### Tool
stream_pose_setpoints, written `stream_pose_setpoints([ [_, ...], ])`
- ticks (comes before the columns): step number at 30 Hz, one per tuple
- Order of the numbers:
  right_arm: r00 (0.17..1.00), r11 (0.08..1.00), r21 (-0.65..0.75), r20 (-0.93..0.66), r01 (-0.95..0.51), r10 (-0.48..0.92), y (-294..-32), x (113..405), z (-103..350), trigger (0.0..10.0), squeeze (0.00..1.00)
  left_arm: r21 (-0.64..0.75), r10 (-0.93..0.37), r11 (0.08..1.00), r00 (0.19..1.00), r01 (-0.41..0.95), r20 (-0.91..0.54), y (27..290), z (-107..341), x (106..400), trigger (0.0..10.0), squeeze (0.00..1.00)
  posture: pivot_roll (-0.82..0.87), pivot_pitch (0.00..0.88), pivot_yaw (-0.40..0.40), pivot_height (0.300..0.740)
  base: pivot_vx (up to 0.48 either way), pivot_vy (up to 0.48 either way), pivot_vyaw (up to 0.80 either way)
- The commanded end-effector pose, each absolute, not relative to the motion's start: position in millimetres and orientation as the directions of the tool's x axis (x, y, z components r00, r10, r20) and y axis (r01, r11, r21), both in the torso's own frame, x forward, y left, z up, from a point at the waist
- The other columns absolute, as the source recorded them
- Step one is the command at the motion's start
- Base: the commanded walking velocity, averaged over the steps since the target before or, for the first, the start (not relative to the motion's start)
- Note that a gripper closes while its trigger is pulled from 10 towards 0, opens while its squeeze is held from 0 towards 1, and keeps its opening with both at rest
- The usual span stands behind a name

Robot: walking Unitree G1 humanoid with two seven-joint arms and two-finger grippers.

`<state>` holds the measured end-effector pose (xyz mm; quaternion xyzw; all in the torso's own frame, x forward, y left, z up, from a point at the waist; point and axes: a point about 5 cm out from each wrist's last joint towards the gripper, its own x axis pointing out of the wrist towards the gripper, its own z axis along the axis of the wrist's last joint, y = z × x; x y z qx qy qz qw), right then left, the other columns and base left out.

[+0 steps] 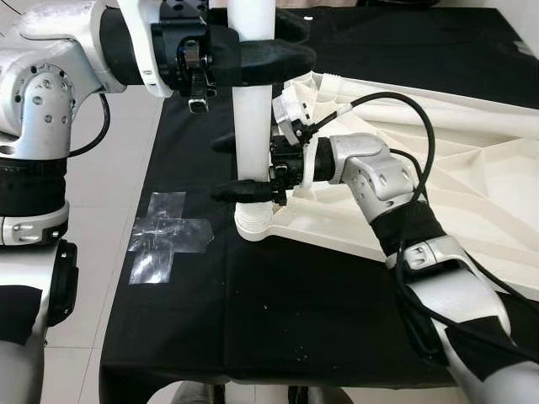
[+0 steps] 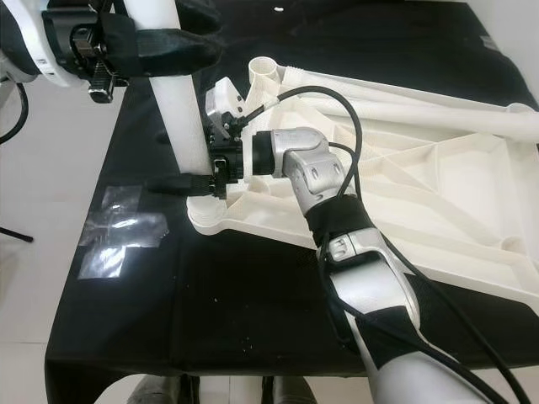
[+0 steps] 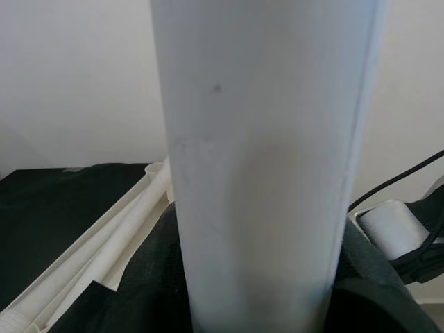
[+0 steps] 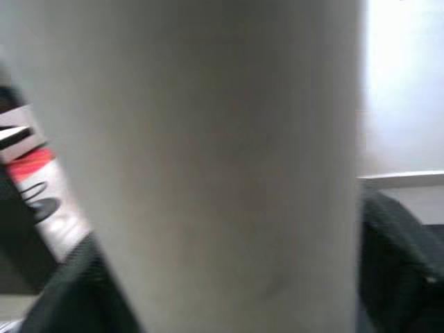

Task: Building children table

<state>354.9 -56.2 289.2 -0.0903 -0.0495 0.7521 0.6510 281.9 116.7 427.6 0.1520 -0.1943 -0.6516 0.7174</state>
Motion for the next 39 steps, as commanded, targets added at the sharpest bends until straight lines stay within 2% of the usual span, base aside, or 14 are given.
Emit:
stream_pose_setpoints([
  [1,-0.199,-0.214,-0.203,-0.089,-0.956,0.976,-49.5,351.6,289.7,0.0,0.0,0.429,-0.994,0.104,0.104,0.898,0.022,110.7,413.4,289.7,0.0,0.0,0.12,0.329,-0.019,0.74,0.0,0.0,0.0],
  [18,-0.244,-0.267,-0.202,-0.131,-0.942,0.961,-54.4,356.3,284.9,0.0,0.0,0.457,-0.993,0.113,0.115,0.882,0.023,109.5,412.0,291.9,0.0,0.0,0.11,0.326,-0.013,0.74,0.0,0.0,0.0],
  [20,-0.24,-0.262,-0.202,-0.125,-0.944,0.963,-55.8,355.9,282.9,0.0,0.0,0.456,-0.993,0.116,0.118,0.883,0.025,110.1,411.5,293.1,0.0,0.09,0.1,0.326,-0.012,0.74,0.0,0.0,0.0],
  [21,-0.232,-0.252,-0.203,-0.121,-0.946,0.965,-56.5,356.2,281.9,0.0,0.0,0.446,-0.992,0.123,0.121,0.886,0.032,110.7,411.9,293.8,0.0,1.0,0.1,0.324,-0.014,0.74,0.0,0.0,0.0],
  [23,-0.226,-0.246,-0.203,-0.118,-0.948,0.967,-57.0,356.4,281.3,0.0,0.0,0.439,-0.992,0.127,0.124,0.889,0.037,111.1,412.3,294.2,0.0,1.0,0.1,0.324,-0.014,0.74,0.0,0.0,0.0],
  [24,-0.208,-0.228,-0.204,-0.113,-0.952,0.971,-58.1,357.0,280.3,0.0,0.0,0.441,-0.99,0.142,0.138,0.886,0.041,111.5,412.5,295.4,10.0,1.0,0.1,0.321,-0.017,0.74,0.0,0.0,0.0],
  [28,-0.106,-0.128,-0.21,-0.109,-0.969,0.988,-62.2,360.1,274.0,0.0,0.0,0.446,-0.985,0.169,0.168,0.879,0.042,112.0,412.2,297.8,10.0,1.0,0.08,0.318,-0.024,0.74,0.0,0.0,0.0],
  [30,0.006,-0.012,-0.211,-0.084,-0.977,0.996,-63.8,360.6,267.2,0.0,0.0,0.458,-0.979,0.196,0.198,0.867,0.044,112.5,412.4,299.0,10.0,1.0,0.06,0.316,-0.046,0.74,0.0,0.0,0.0],
  [31,0.107,0.091,-0.205,-0.066,-0.975,0.992,-64.3,358.0,260.2,0.0,0.0,0.468,-0.977,0.203,0.21,0.86,0.039,112.9,412.4,299.0,10.0,0.0,0.04,0.311,-0.061,0.74,0.0,0.0,0.0],
  [32,0.174,0.16,-0.201,-0.054,-0.966,0.983,-65.1,355.5,255.6,0.0,0.0,0.475,-0.976,0.206,0.215,0.855,0.035,113.2,412.4,298.7,10.0,0.0,0.04,0.311,-0.062,0.74,0.0,0.0,0.0],
  [34,0.44,0.423,-0.232,-0.027,-0.876,0.898,-66.0,343.6,239.5,0.0,0.0,0.462,-0.978,0.201,0.204,0.864,0.044,115.1,414.2,296.9,10.0,0.0,0.04,0.311,-0.068,0.74,0.0,0.0,0.0],
  [35,0.44,0.423,-0.232,-0.027,-0.876,0.898,-66.0,343.6,239.5,0.0,0.0,0.462,-0.978,0.201,0.204,0.864,0.044,115.1,414.2,296.9,10.0,0.0,0.04,0.311,-0.068,0.74,0.0,0.0,0.0],
  [37,0.582,0.574,-0.209,0.027,-0.792,0.813,-62.6,311.4,221.5,0.0,0.0,0.456,-0.975,0.213,0.214,0.864,0.05,116.6,413.9,298.9,10.0,0.0,0.04,0.325,-0.053,0.74,0.0,0.0,0.0],
  [39,0.603,0.604,-0.183,0.069,-0.775,0.795,-58.7,291.4,213.6,0.0,0.0,0.46,-0.975,0.211,0.216,0.863,0.043,115.5,411.1,301.1,10.0,0.0,0.03,0.311,-0.044,0.74,0.0,0.0,0.0],
])
